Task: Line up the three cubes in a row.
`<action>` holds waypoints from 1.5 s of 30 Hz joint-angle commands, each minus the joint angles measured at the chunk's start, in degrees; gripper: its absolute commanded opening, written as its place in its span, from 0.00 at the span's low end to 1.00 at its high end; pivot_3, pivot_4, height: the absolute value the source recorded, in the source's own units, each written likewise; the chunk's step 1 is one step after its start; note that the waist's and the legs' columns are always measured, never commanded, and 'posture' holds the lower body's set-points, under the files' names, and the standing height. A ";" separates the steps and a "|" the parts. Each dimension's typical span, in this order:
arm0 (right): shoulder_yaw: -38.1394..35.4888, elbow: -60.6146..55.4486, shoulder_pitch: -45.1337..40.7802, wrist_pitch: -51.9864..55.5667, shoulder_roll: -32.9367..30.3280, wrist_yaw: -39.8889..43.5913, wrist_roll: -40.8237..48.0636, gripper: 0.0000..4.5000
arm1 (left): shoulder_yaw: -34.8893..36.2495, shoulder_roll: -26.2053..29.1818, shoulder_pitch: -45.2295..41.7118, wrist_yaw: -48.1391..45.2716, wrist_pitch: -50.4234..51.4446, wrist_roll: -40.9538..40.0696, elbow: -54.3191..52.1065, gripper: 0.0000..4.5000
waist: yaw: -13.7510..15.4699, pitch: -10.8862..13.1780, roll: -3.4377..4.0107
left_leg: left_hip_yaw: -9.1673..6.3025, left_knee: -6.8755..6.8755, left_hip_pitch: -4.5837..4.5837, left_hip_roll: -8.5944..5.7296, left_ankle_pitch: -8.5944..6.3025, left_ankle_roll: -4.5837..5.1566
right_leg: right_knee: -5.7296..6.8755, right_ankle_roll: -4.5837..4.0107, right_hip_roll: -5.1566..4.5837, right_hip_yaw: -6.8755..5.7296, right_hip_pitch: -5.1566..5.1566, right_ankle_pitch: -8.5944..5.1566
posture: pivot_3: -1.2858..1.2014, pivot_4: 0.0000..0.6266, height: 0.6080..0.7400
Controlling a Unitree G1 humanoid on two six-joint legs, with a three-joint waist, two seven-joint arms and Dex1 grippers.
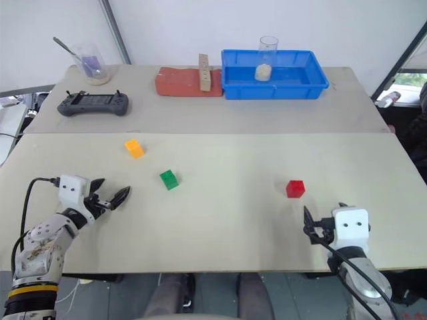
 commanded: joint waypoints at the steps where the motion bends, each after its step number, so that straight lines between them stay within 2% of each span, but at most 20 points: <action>1: 0.76 -4.65 -0.76 3.04 -0.42 1.70 3.98 1.00 | 0.54 4.11 -4.08 -5.69 1.98 -4.74 -6.68 1.00 | 0.00 0.08 -0.15 | 0.00 0.01 0.00 0.01 0.00 0.00 | 0.02 0.00 0.01 0.00 -0.01 0.00 | 0.52 0.24 1.00; 9: 1.43 -1.97 -6.76 6.51 -2.42 1.54 4.76 1.00 | -10.18 11.75 -18.87 -23.89 12.80 -14.36 -16.11 1.00 | 0.06 0.12 -0.23 | 0.04 0.18 0.05 -0.07 0.00 -0.01 | -0.05 -0.01 -0.04 0.04 0.24 0.04 | 0.52 0.24 1.00; 15: 3.27 2.09 -9.36 6.23 -1.32 -0.15 3.67 1.00 | -18.34 11.66 -26.01 -34.35 14.66 -17.05 -19.46 1.00 | -0.25 0.12 -0.23 | -0.02 0.15 0.00 -0.04 0.00 0.06 | 0.00 0.13 0.14 0.11 0.20 -0.04 | 0.52 0.24 1.00; 21: 5.88 7.85 -12.76 3.62 1.43 -4.16 0.61 1.00 | -22.16 9.23 -28.24 -39.29 13.17 -16.68 -19.36 1.00 | -0.21 0.12 -0.23 | -0.06 0.17 0.02 0.02 0.00 0.07 | 0.03 0.09 0.26 0.17 0.22 -0.04 | 0.52 0.24 1.00; 31: 10.26 11.89 -16.41 -0.29 4.62 -8.99 -4.89 1.00 | -22.62 8.36 -28.37 -41.56 9.98 -14.20 -15.87 1.00 | -0.15 0.12 -0.23 | -0.14 0.25 -0.01 0.01 0.02 0.10 | 0.04 0.06 0.34 0.24 0.24 -0.01 | 0.52 0.24 1.00; 32: 10.37 12.25 -16.63 -0.72 4.68 -9.15 -5.12 0.88 | -22.58 8.30 -28.40 -41.55 9.79 -14.09 -15.72 1.00 | -0.14 0.12 -0.23 | -0.14 0.25 -0.02 0.01 0.02 0.10 | 0.03 0.08 0.34 0.24 0.24 0.00 | 0.52 0.24 1.00; 39: 10.00 12.96 -17.49 -1.84 5.01 -10.15 -5.63 0.37 | -22.01 8.01 -27.75 -40.54 10.27 -14.22 -16.85 1.00 | -0.12 0.12 -0.23 | -0.16 0.25 0.00 0.02 0.03 0.10 | 0.07 0.17 0.39 0.27 0.25 0.04 | 0.52 0.24 1.00; 40: 9.89 12.68 -17.33 -1.96 4.89 -9.97 -5.57 0.32 | -21.86 8.00 -27.56 -40.36 10.33 -14.27 -17.00 1.00 | -0.12 0.12 -0.23 | -0.19 0.25 0.00 0.03 0.03 0.10 | 0.07 0.16 0.42 0.30 0.25 0.04 | 0.52 0.24 1.00; 43: 8.98 11.11 -17.36 -1.31 4.21 -8.40 -3.93 0.32 | -21.23 8.16 -26.86 -39.81 10.23 -14.34 -17.16 1.00 | -0.13 0.12 -0.22 | -0.24 0.25 -0.01 0.10 0.03 0.10 | 0.06 0.17 0.68 0.53 0.27 0.04 | 0.52 0.24 1.00; 45: 9.25 9.28 -18.53 0.00 1.88 -3.61 -0.79 0.32 | -20.67 8.46 -26.26 -39.49 9.80 -14.05 -16.85 1.00 | -0.14 0.12 -0.22 | -0.24 0.25 0.00 0.13 0.03 0.10 | 0.08 0.18 0.78 0.67 0.26 0.05 | 0.52 0.24 1.00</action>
